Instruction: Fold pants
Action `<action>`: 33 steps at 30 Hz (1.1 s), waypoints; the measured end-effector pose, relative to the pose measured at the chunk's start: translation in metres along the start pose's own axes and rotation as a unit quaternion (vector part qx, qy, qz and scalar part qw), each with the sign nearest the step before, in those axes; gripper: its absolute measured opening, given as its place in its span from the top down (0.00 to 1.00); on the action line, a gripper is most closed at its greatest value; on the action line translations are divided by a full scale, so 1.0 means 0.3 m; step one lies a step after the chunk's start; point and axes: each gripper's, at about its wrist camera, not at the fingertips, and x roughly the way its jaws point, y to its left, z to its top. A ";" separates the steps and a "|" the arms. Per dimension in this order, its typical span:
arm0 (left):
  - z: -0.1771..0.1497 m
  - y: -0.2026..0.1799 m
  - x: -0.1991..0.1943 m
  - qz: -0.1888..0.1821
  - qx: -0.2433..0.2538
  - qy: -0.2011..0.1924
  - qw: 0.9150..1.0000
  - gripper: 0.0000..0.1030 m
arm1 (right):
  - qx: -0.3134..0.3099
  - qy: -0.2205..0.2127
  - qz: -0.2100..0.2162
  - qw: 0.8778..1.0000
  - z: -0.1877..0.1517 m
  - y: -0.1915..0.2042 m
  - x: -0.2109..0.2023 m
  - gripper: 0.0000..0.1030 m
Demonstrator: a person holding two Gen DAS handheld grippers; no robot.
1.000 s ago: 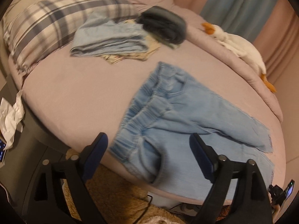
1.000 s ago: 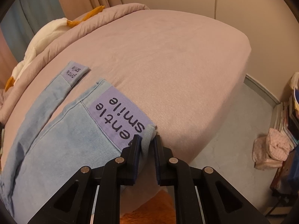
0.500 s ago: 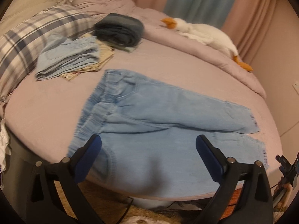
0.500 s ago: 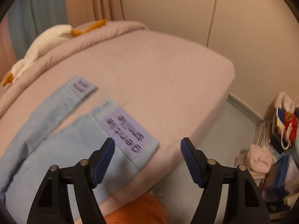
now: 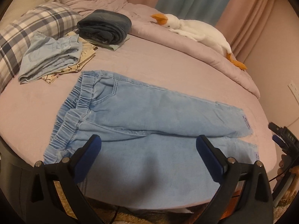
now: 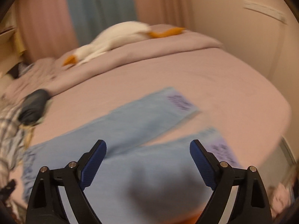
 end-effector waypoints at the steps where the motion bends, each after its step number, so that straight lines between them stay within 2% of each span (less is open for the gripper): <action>1: 0.008 0.001 0.011 -0.004 -0.006 0.003 1.000 0.01 | -0.007 0.010 0.012 1.000 0.023 0.027 0.023 0.12; 4: 0.033 0.002 0.048 -0.010 -0.020 0.017 1.000 0.01 | -0.023 0.048 0.044 0.998 0.083 0.120 0.122 0.12; 7: 0.056 -0.004 0.081 0.004 -0.023 0.020 1.000 0.01 | -0.022 0.094 0.077 0.992 0.137 0.213 0.252 0.12; 10: 0.073 0.003 0.109 0.004 -0.030 0.028 0.999 0.01 | -0.016 0.127 0.077 0.989 0.175 0.294 0.365 0.12; 14: 0.082 0.022 0.144 0.014 -0.047 0.039 0.998 0.01 | -0.004 0.168 0.042 0.985 0.213 0.367 0.547 0.12; 16: 0.081 0.028 0.159 0.021 -0.044 0.040 0.998 0.01 | 0.002 0.185 0.006 0.983 0.210 0.394 0.643 0.12; 17: 0.081 0.031 0.165 0.025 -0.041 0.042 0.998 0.01 | -0.002 0.192 -0.026 0.981 0.206 0.408 0.702 0.13; 20: 0.076 0.046 0.183 0.039 -0.039 0.047 0.997 0.01 | 0.015 0.208 -0.063 0.976 0.195 0.398 0.815 0.13; 23: 0.071 0.063 0.199 0.041 -0.049 0.058 0.996 0.01 | 0.041 0.216 -0.095 0.971 0.197 0.362 0.883 0.15; 27: 0.070 0.069 0.211 0.046 -0.055 0.064 0.995 0.01 | 0.026 0.210 -0.130 0.969 0.198 0.357 0.923 0.15; 28: 0.069 0.068 0.213 0.047 -0.054 0.065 0.995 0.01 | 0.027 0.206 -0.133 0.969 0.197 0.356 0.921 0.21; 29: 0.066 0.066 0.214 0.047 -0.053 0.067 0.995 0.01 | 0.027 0.201 -0.135 0.970 0.197 0.356 0.919 0.32; 30: 0.065 0.064 0.215 0.045 -0.053 0.068 0.995 0.01 | 0.028 0.200 -0.134 0.970 0.192 0.351 0.912 0.36; 33: 0.058 0.063 0.207 0.043 -0.055 0.067 0.995 0.01 | 0.021 0.195 -0.122 0.973 0.170 0.342 0.867 0.69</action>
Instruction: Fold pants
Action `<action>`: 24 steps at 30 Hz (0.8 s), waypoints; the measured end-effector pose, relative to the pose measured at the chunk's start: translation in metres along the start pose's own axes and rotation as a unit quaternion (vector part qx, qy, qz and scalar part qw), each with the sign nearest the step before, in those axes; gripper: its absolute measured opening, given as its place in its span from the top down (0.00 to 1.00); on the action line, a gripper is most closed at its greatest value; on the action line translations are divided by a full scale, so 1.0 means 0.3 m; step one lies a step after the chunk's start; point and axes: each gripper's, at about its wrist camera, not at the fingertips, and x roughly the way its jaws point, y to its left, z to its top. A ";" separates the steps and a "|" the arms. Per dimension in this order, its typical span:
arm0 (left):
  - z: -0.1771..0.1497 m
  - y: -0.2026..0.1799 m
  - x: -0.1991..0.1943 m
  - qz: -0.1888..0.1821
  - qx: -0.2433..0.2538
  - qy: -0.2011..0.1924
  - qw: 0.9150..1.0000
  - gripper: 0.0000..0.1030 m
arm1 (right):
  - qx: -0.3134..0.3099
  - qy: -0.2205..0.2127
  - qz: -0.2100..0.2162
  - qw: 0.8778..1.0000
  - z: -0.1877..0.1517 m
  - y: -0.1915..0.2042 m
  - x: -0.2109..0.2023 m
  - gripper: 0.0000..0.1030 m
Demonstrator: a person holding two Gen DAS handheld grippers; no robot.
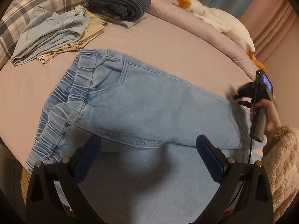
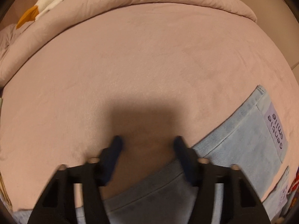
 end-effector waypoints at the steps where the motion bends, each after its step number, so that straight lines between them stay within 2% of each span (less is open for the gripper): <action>1: -0.001 -0.002 0.000 0.000 -0.001 0.000 1.000 0.01 | -0.001 0.001 0.006 1.000 -0.013 -0.020 -0.010 0.94; 2: -0.003 -0.004 -0.003 0.000 -0.002 -0.001 1.000 0.01 | 0.004 0.006 0.025 1.000 -0.029 -0.046 -0.019 1.00; 5: -0.011 -0.005 -0.020 -0.001 -0.004 -0.004 1.000 0.01 | 0.018 0.007 0.064 0.998 -0.080 -0.119 -0.068 1.00; 8: -0.016 -0.011 -0.036 -0.001 -0.010 -0.009 1.000 0.01 | 0.001 -0.036 0.093 0.995 -0.155 -0.178 -0.192 1.00; 10: -0.020 -0.015 -0.042 -0.004 -0.014 -0.006 1.000 0.01 | 0.001 -0.037 0.101 0.994 -0.189 -0.215 -0.242 1.00; 13: -0.025 -0.018 -0.044 -0.010 -0.018 -0.002 1.000 0.01 | -0.016 -0.023 0.086 0.996 -0.196 -0.233 -0.267 1.00; 15: -0.027 -0.018 -0.041 -0.010 -0.018 -0.001 1.000 0.01 | -0.011 -0.024 0.063 0.998 -0.124 -0.248 -0.235 0.91; 16: -0.026 -0.017 -0.038 -0.008 -0.017 0.000 1.000 0.01 | 0.001 -0.017 0.057 0.998 -0.114 -0.256 -0.224 0.71; 17: -0.026 -0.015 -0.035 -0.006 -0.017 0.001 1.000 0.01 | 0.017 -0.009 0.061 0.998 -0.091 -0.267 -0.213 0.43; 18: -0.026 -0.012 -0.032 -0.003 -0.018 0.002 1.000 0.01 | 0.036 -0.002 0.067 0.997 -0.081 -0.272 -0.190 0.34; 19: -0.025 -0.006 -0.027 -0.002 -0.020 0.004 1.000 0.01 | 0.048 0.004 0.063 0.997 -0.075 -0.277 -0.163 0.33; 21: -0.024 0.002 -0.020 0.001 -0.023 0.009 1.000 0.01 | 0.051 0.011 0.023 0.998 -0.063 -0.277 -0.110 0.33; 23: -0.024 0.008 -0.013 0.003 -0.025 0.012 1.000 0.01 | 0.055 0.029 -0.013 0.998 -0.061 -0.288 -0.037 0.38; 24: -0.024 0.009 -0.012 0.004 -0.025 0.012 1.000 0.01 | 0.056 0.033 -0.018 0.998 -0.062 -0.291 -0.019 0.38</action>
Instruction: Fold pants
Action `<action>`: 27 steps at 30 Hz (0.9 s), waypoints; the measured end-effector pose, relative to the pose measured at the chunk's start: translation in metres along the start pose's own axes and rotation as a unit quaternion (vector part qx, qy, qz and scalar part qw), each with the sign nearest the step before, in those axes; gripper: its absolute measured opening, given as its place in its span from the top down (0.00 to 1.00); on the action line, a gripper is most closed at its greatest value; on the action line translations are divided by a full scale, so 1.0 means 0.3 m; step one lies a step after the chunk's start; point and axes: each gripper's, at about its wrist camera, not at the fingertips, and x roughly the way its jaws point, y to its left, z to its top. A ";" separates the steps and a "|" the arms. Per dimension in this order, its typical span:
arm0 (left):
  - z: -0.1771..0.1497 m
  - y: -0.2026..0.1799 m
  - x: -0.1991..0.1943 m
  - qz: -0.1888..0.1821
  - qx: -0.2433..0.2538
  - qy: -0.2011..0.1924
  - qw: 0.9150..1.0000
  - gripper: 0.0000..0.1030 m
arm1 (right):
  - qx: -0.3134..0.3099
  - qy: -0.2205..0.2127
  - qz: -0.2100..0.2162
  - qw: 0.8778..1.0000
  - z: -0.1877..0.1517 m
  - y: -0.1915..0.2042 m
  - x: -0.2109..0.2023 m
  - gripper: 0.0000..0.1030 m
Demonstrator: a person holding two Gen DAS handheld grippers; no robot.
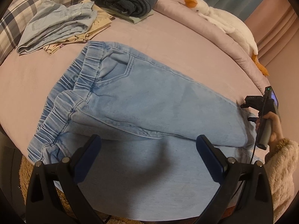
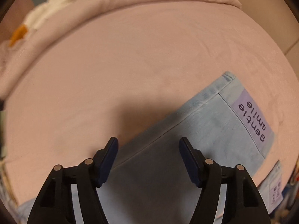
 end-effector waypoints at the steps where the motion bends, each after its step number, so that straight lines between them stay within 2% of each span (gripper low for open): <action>1: -0.001 0.000 0.003 0.002 0.000 0.001 1.000 0.01 | -0.004 -0.017 -0.004 1.000 -0.003 -0.002 0.006 0.38; 3: -0.002 0.000 0.007 0.004 0.000 0.002 1.000 0.01 | -0.002 -0.027 -0.010 1.000 -0.007 -0.007 0.000 0.48; 5: -0.005 -0.002 0.005 0.002 -0.001 0.004 1.000 0.01 | 0.007 -0.033 -0.015 0.999 0.001 -0.028 -0.005 0.74; 8: -0.006 -0.007 -0.006 0.001 0.002 -0.001 1.000 0.01 | 0.014 -0.032 0.012 0.999 0.003 -0.087 -0.021 0.92; 12: -0.004 -0.007 -0.023 0.001 -0.006 -0.008 1.000 0.01 | 0.020 -0.067 0.107 0.992 -0.083 -0.229 -0.152 0.94; 14: 0.000 -0.003 -0.031 -0.012 -0.027 -0.011 1.000 0.01 | 0.037 -0.108 0.189 0.975 -0.175 -0.337 -0.286 0.94; 17: 0.014 -0.009 -0.032 -0.053 -0.060 -0.013 0.997 0.01 | 0.047 -0.172 0.271 0.946 -0.354 -0.490 -0.466 0.94; 20: 0.060 -0.035 -0.005 -0.100 -0.078 -0.011 0.992 0.01 | 0.055 -0.196 0.280 0.938 -0.497 -0.614 -0.527 0.94; 22: 0.103 -0.066 0.034 -0.107 -0.076 0.002 0.991 0.03 | 0.062 -0.186 0.289 0.937 -0.566 -0.659 -0.498 0.94; 23: 0.126 -0.082 0.057 -0.109 -0.072 0.007 0.991 0.03 | 0.068 -0.181 0.294 0.936 -0.550 -0.652 -0.474 0.94; 25: 0.173 -0.116 0.104 -0.108 -0.066 0.015 0.992 0.11 | 0.060 -0.162 0.278 0.945 -0.604 -0.634 -0.420 0.94; 27: 0.218 -0.139 0.158 -0.102 -0.073 0.034 0.991 0.18 | 0.053 -0.148 0.257 0.953 -0.573 -0.571 -0.375 0.94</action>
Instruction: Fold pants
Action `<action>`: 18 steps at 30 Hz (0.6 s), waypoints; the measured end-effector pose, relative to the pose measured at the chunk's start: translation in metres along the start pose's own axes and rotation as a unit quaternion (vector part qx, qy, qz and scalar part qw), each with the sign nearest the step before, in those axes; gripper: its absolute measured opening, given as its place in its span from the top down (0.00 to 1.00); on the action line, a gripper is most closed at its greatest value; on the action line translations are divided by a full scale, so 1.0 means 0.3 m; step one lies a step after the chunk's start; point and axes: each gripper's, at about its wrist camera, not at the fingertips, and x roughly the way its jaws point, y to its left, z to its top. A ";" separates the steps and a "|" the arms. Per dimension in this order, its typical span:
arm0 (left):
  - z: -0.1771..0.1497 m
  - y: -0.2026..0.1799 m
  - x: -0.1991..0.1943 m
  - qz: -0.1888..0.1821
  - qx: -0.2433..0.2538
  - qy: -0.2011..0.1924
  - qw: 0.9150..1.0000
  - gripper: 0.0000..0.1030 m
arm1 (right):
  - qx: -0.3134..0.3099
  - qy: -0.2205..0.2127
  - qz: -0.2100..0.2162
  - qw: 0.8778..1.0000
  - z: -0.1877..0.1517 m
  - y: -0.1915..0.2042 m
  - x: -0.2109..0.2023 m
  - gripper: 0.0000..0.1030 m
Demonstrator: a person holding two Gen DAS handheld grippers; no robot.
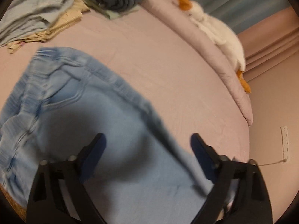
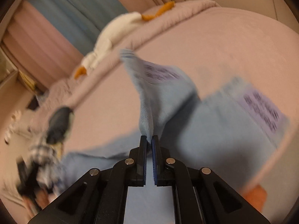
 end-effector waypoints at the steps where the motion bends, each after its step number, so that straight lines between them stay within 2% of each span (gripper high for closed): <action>1: 0.023 -0.007 0.033 -0.005 -0.010 0.011 1.000 0.19 | 0.002 0.007 -0.001 1.000 -0.017 -0.011 0.012 0.94; 3: 0.063 -0.030 0.102 -0.013 -0.011 0.032 0.999 0.23 | 0.014 0.023 0.000 1.000 -0.030 -0.013 0.032 0.94; 5: 0.093 -0.035 0.161 0.018 -0.012 0.044 0.999 0.33 | 0.027 0.032 0.005 0.999 -0.033 -0.026 0.053 0.94; 7: 0.107 -0.030 0.203 0.047 -0.020 0.047 0.998 0.61 | 0.028 0.038 0.007 0.999 -0.052 -0.032 0.049 0.95; 8: 0.109 -0.028 0.215 0.050 -0.017 0.048 0.997 0.70 | 0.026 0.036 0.007 0.999 -0.051 -0.031 0.050 0.95; 9: 0.108 -0.027 0.216 0.058 -0.009 0.045 0.997 0.87 | 0.023 0.035 0.008 0.999 -0.067 -0.028 0.033 0.95; 10: 0.100 -0.028 0.203 0.067 0.008 0.034 0.997 0.88 | 0.021 0.035 0.007 0.999 -0.078 -0.015 0.020 0.95; 13: 0.047 -0.024 0.099 0.039 0.029 -0.005 0.999 0.92 | 0.017 0.033 0.007 0.999 -0.082 -0.030 -0.010 0.95; 15: -0.017 -0.034 -0.032 0.009 0.056 -0.045 0.997 0.93 | 0.016 0.025 0.007 1.000 -0.084 -0.034 -0.021 0.95; 18: -0.146 -0.023 -0.210 -0.035 0.085 -0.079 0.993 0.94 | 0.012 0.004 0.004 1.000 -0.066 -0.035 -0.060 0.95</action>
